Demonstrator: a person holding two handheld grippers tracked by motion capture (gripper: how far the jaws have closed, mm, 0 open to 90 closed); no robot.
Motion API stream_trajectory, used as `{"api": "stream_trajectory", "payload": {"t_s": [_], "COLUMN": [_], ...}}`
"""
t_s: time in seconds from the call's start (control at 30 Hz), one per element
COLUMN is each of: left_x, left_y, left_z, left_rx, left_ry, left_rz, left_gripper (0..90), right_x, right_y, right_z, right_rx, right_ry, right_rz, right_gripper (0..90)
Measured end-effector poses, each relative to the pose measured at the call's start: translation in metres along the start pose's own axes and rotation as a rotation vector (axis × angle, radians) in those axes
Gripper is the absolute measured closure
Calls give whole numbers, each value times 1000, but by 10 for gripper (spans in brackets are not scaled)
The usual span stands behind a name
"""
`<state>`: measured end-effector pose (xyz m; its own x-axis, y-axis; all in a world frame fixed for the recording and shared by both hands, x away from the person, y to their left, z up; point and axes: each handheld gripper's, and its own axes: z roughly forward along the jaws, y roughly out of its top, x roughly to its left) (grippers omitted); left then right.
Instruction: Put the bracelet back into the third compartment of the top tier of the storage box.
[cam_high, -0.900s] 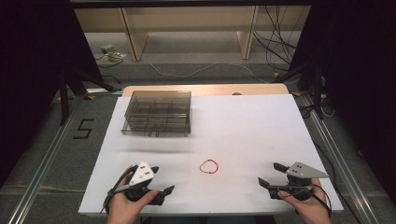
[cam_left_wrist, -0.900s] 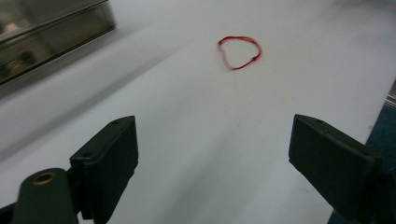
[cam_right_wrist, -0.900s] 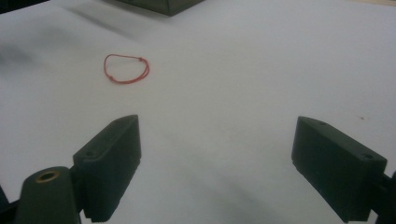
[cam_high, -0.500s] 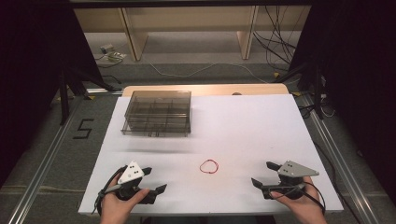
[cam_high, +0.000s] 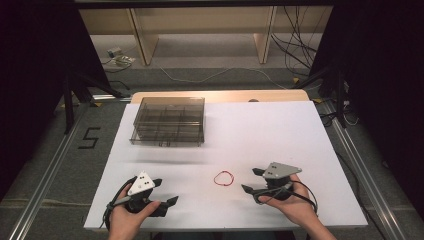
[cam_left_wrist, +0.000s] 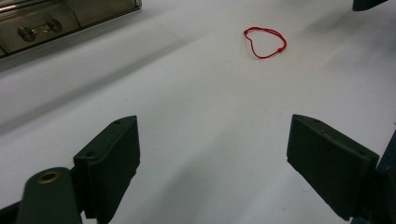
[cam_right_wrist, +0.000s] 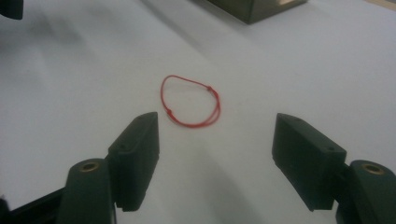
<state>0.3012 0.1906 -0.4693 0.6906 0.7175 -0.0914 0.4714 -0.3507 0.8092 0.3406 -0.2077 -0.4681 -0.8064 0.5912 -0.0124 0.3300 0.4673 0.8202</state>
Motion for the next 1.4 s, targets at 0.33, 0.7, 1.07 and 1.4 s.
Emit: {"api": "stream_trajectory", "payload": {"t_s": [0.33, 0.7, 1.07, 1.4], "left_x": [1, 2, 3, 2], "left_y": [0, 0, 0, 0], "left_z": [0, 0, 0, 1], "left_rx": [5, -5, -10, -12], "left_ry": [13, 19, 27, 30], "left_rz": [8, 3, -8, -12], "left_gripper": [165, 165, 164, 163], "right_x": [10, 17, 19, 22], "right_y": [20, 23, 22, 21], "right_z": [45, 73, 79, 79], "right_rx": [61, 131, 156, 147], "right_ry": [65, 107, 93, 99], "right_rz": [-42, -73, -83, -63], "right_gripper": [466, 580, 761, 884]}}
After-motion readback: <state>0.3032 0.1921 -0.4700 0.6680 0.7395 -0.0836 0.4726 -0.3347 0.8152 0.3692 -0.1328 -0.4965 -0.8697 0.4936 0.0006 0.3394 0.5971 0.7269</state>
